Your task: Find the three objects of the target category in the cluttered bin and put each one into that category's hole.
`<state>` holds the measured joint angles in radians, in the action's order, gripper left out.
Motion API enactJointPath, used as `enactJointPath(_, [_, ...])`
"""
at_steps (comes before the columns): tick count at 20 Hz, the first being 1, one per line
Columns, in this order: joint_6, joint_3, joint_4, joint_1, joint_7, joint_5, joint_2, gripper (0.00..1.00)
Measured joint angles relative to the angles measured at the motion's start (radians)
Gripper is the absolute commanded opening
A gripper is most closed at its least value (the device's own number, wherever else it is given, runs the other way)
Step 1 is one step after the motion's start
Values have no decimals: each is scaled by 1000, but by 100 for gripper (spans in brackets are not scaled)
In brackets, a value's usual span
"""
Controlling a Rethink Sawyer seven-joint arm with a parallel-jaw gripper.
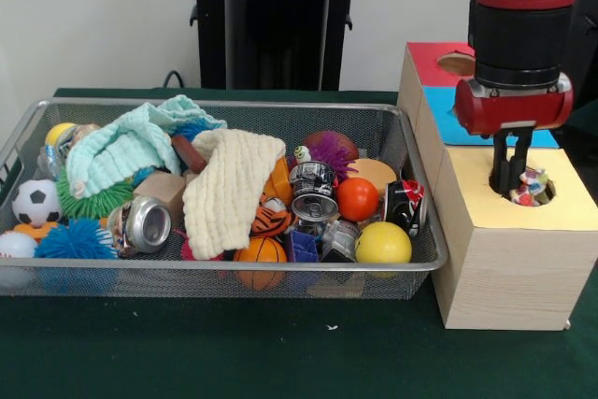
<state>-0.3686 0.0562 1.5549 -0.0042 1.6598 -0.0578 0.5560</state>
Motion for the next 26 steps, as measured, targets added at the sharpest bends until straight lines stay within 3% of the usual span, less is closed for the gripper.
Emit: enactJointPath(26, [76,41,0,-44,0,0,-38,0])
